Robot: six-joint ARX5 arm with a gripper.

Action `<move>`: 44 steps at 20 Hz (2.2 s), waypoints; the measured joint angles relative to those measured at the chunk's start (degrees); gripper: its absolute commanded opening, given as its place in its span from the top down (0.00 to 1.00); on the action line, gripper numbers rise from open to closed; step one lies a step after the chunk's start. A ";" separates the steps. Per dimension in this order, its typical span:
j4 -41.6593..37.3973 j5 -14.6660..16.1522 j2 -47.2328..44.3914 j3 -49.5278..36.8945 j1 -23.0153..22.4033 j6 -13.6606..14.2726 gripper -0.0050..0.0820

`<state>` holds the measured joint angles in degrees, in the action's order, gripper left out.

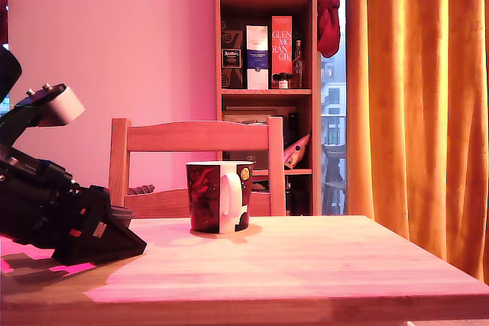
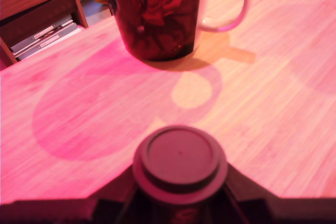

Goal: Pick up the coffee capsules on the table and drop them inside the coffee cup

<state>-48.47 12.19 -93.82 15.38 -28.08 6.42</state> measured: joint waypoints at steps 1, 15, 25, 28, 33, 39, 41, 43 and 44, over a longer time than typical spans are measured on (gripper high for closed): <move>0.00 0.00 0.00 0.00 0.00 0.00 0.88; 18.60 1.36 15.89 -0.26 0.11 -8.04 0.88; 50.38 1.73 32.72 14.56 0.11 -10.71 0.88; 52.06 1.36 32.70 15.41 0.11 -10.73 0.88; 53.86 1.29 32.70 15.41 0.11 -10.80 0.88; 54.86 1.27 32.20 18.95 0.11 -11.02 0.88; 54.99 1.29 29.62 22.29 0.11 -11.02 0.88; 54.97 1.27 25.20 25.97 0.11 -11.02 0.88; 55.17 1.36 22.88 27.74 0.11 -11.02 0.88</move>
<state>6.70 13.54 -70.94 43.11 -27.97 -4.60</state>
